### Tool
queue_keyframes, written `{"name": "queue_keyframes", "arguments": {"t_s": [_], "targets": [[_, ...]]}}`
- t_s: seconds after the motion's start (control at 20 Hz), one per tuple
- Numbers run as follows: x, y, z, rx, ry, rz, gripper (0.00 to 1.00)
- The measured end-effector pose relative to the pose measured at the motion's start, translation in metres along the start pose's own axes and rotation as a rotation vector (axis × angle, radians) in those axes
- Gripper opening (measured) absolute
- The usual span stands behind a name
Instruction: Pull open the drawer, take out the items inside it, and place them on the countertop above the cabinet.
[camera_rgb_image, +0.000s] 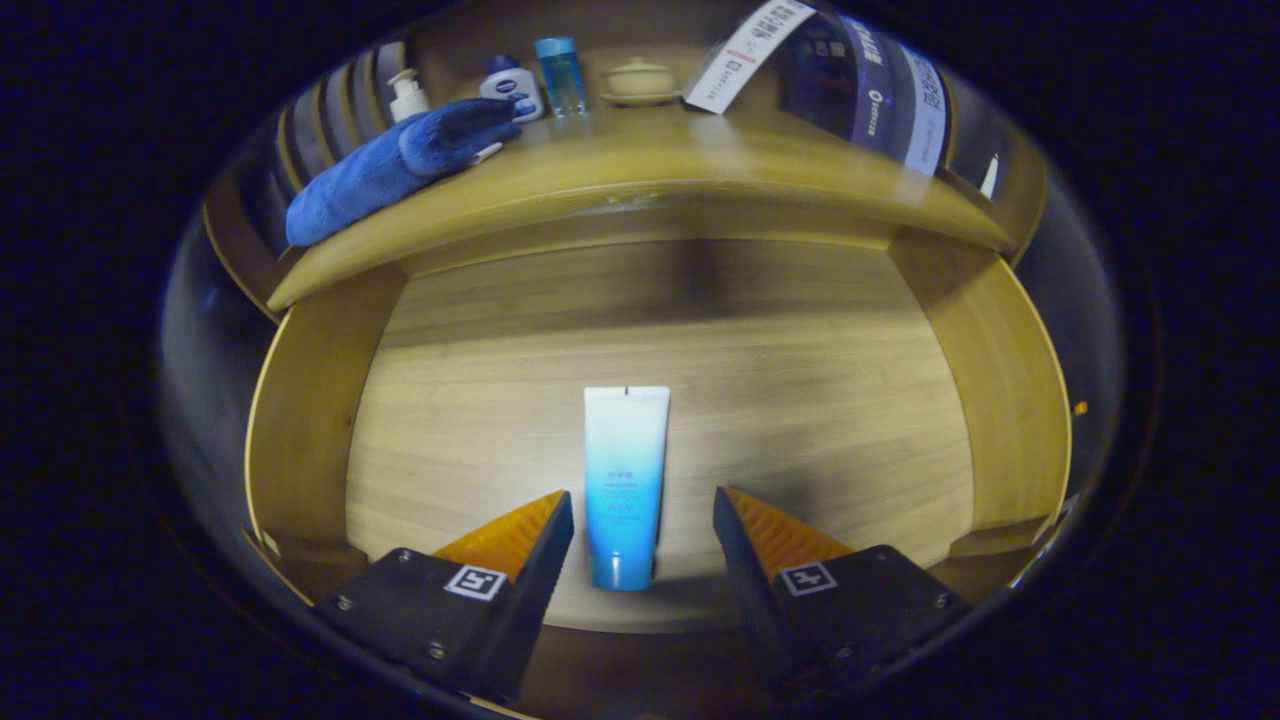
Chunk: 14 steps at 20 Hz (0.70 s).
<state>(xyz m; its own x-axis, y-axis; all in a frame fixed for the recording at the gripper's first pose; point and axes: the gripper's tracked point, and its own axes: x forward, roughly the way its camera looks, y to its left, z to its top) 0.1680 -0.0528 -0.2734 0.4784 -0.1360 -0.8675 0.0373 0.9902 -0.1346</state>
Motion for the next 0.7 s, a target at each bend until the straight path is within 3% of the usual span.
{"name": "queue_keyframes", "arguments": {"t_s": [0.15,0.2,0.35,0.55,0.7], "targets": [[0.010,0.005,-0.006,0.009,0.069,0.019,0.83],[0.007,-0.002,-0.006,-0.012,0.080,-0.026,0.83],[0.022,-0.013,0.001,-0.136,0.058,-0.088,0.43],[0.004,-0.008,0.015,-0.173,-0.060,-0.087,0.38],[-0.011,-0.001,0.024,-0.170,-0.156,-0.034,0.38]]}}
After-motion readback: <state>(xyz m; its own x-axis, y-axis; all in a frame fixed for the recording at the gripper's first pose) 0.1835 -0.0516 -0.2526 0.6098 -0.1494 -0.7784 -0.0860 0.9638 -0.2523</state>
